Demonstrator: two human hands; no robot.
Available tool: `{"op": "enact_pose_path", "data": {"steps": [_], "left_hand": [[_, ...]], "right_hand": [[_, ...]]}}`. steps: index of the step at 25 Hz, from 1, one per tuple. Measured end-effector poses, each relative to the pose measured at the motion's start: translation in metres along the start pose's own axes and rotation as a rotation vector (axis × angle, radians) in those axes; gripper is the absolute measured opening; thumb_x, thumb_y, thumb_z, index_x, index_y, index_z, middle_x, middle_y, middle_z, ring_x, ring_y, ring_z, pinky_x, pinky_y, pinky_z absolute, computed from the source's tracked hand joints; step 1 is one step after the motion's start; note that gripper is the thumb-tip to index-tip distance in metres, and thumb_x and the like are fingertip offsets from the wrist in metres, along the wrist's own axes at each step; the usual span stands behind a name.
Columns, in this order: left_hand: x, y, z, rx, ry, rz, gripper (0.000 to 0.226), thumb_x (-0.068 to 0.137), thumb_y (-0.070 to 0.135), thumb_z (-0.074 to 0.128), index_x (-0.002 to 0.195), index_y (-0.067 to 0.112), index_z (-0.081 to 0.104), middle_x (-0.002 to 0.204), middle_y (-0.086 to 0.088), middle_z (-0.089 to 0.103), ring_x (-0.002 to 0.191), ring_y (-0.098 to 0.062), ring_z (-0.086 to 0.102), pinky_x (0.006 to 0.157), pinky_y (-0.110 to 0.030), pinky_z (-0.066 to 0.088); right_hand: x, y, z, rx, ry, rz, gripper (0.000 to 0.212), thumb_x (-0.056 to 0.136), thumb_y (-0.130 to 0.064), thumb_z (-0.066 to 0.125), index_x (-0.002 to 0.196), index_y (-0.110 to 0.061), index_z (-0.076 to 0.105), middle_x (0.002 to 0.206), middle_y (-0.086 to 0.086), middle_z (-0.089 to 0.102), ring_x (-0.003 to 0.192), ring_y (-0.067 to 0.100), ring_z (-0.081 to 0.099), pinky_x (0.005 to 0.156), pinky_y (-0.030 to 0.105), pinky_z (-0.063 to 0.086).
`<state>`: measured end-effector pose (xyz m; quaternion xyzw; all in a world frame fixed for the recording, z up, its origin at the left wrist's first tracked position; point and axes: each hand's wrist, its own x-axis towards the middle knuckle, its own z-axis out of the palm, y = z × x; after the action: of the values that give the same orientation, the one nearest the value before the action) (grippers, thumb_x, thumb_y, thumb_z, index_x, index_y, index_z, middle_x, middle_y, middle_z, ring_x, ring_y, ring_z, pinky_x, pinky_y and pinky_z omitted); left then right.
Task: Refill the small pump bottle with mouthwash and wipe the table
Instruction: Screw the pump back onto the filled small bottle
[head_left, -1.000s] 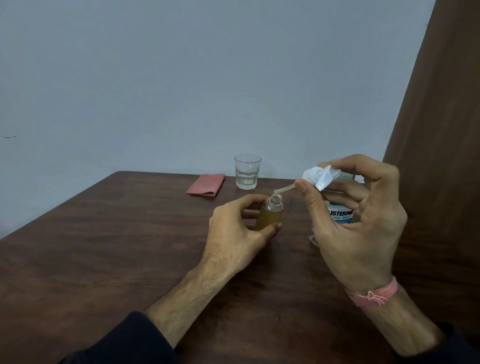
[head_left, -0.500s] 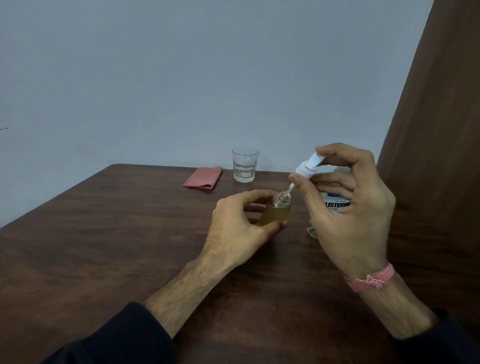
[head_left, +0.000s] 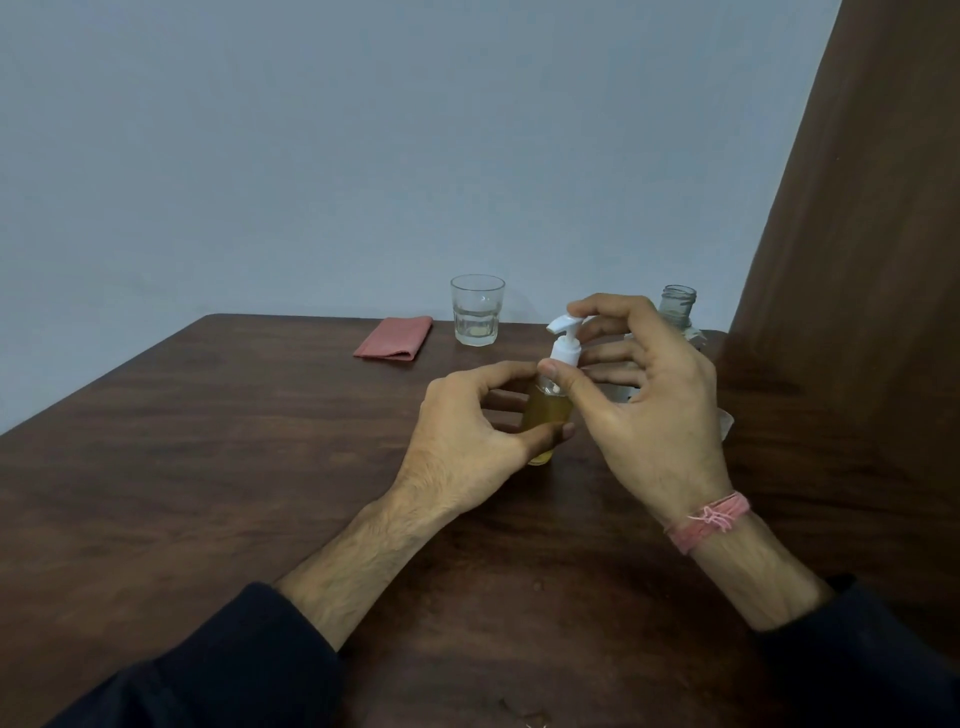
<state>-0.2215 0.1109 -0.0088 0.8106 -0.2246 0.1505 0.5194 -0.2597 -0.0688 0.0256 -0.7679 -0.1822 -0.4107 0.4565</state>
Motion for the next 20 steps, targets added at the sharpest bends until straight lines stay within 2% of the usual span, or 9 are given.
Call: {"op": "enact_pose_path", "data": {"steps": [3, 5, 8, 12, 15, 18, 20], "left_hand": [[-0.001, 0.0, 0.0, -0.006, -0.01, 0.007, 0.054, 0.083, 0.044, 0.101, 0.134, 0.039, 0.082, 0.117, 0.021, 0.085, 0.109, 0.006, 0.08, 0.091, -0.028, 0.071], [-0.001, 0.0, 0.0, -0.019, -0.013, -0.007, 0.053, 0.084, 0.043, 0.1, 0.134, 0.038, 0.082, 0.116, 0.02, 0.086, 0.108, 0.003, 0.081, 0.093, -0.033, 0.072], [0.001, -0.002, 0.0, -0.045, -0.011, -0.042, 0.053, 0.085, 0.041, 0.1, 0.135, 0.036, 0.082, 0.114, 0.019, 0.087, 0.106, 0.0, 0.083, 0.096, -0.04, 0.072], [0.003, -0.006, 0.0, -0.071, -0.015, -0.065, 0.055, 0.083, 0.046, 0.1, 0.134, 0.036, 0.082, 0.114, 0.02, 0.087, 0.108, 0.003, 0.082, 0.097, -0.04, 0.072], [0.004, -0.008, -0.001, -0.06, -0.021, -0.063, 0.059, 0.081, 0.054, 0.1, 0.135, 0.04, 0.081, 0.117, 0.023, 0.086, 0.109, 0.005, 0.081, 0.099, -0.038, 0.07], [0.005, -0.008, -0.002, -0.076, -0.039, -0.059, 0.054, 0.08, 0.053, 0.102, 0.13, 0.041, 0.083, 0.115, 0.026, 0.086, 0.109, 0.003, 0.081, 0.099, -0.036, 0.07], [0.005, -0.007, -0.002, -0.098, -0.068, -0.049, 0.05, 0.082, 0.048, 0.102, 0.128, 0.04, 0.084, 0.112, 0.025, 0.087, 0.106, 0.003, 0.083, 0.098, -0.036, 0.07]], "right_hand": [[-0.002, 0.0, 0.001, -0.015, -0.039, 0.023, 0.048, 0.088, -0.022, 0.089, 0.129, -0.033, 0.066, 0.116, -0.013, 0.072, 0.1, 0.001, 0.074, 0.077, 0.016, 0.062], [-0.003, 0.0, 0.002, 0.013, -0.06, 0.07, 0.049, 0.089, -0.021, 0.088, 0.13, -0.036, 0.065, 0.118, -0.016, 0.073, 0.103, -0.001, 0.073, 0.078, 0.016, 0.062], [-0.004, -0.001, 0.004, 0.078, -0.1, 0.15, 0.05, 0.093, -0.02, 0.083, 0.134, -0.041, 0.063, 0.119, -0.019, 0.075, 0.11, -0.006, 0.072, 0.084, 0.024, 0.065], [-0.004, -0.002, 0.005, 0.116, -0.108, 0.202, 0.053, 0.094, -0.02, 0.08, 0.138, -0.042, 0.059, 0.117, -0.022, 0.076, 0.111, -0.004, 0.072, 0.079, 0.034, 0.068], [-0.003, 0.001, 0.005, 0.132, -0.073, 0.221, 0.053, 0.093, -0.02, 0.081, 0.138, -0.034, 0.059, 0.113, -0.022, 0.076, 0.107, -0.001, 0.073, 0.073, 0.029, 0.067], [-0.002, 0.005, 0.004, 0.123, -0.061, 0.276, 0.037, 0.094, -0.025, 0.082, 0.127, -0.035, 0.069, 0.107, -0.017, 0.076, 0.102, -0.001, 0.073, 0.064, 0.019, 0.062], [-0.001, 0.009, 0.004, 0.089, -0.104, 0.331, 0.029, 0.095, -0.033, 0.081, 0.123, -0.036, 0.074, 0.108, -0.016, 0.071, 0.103, 0.0, 0.071, 0.065, 0.019, 0.062]]}}
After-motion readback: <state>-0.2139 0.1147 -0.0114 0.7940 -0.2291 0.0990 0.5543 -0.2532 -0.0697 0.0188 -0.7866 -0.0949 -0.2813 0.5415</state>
